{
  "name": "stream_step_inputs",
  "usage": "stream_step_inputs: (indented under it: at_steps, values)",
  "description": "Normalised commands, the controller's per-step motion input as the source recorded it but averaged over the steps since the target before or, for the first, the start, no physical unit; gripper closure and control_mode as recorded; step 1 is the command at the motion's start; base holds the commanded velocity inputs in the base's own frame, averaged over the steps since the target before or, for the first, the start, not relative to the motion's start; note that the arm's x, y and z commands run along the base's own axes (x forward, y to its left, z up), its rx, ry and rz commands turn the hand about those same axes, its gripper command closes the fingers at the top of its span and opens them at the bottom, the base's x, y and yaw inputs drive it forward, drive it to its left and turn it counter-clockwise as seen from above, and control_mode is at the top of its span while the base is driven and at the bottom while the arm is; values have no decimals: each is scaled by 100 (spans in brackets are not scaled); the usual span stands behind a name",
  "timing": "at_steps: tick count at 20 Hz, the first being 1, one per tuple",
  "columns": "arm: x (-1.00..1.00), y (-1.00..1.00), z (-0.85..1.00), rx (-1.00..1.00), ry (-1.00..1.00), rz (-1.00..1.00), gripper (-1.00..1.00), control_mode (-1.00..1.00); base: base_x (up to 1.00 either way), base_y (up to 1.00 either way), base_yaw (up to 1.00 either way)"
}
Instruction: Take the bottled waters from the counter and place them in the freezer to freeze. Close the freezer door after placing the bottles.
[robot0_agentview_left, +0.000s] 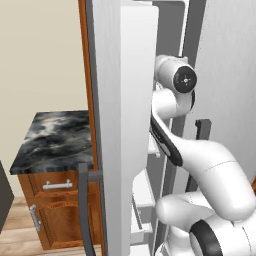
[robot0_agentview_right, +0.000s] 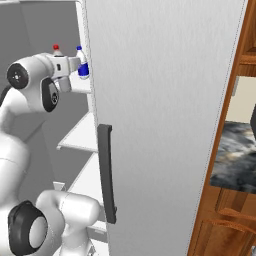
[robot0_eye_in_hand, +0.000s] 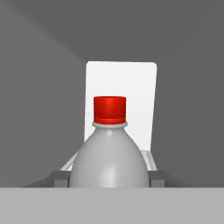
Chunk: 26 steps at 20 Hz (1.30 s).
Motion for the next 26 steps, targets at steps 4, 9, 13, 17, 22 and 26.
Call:
stream_step_inputs:
  at_steps: [4,9,13,17,22,26]
  values:
    - [64,-8,-1,0,0,-3,100,-100,0,0,0]
    - [60,-1,-9,0,0,-1,100,-100,0,0,0]
    - [53,0,-20,0,0,0,100,-100,0,0,0]
    - [53,-6,-6,0,0,0,100,-100,0,0,0]
    - [58,0,0,0,0,0,100,-100,0,0,0]
    - [37,0,-9,0,0,0,100,-100,0,0,0]
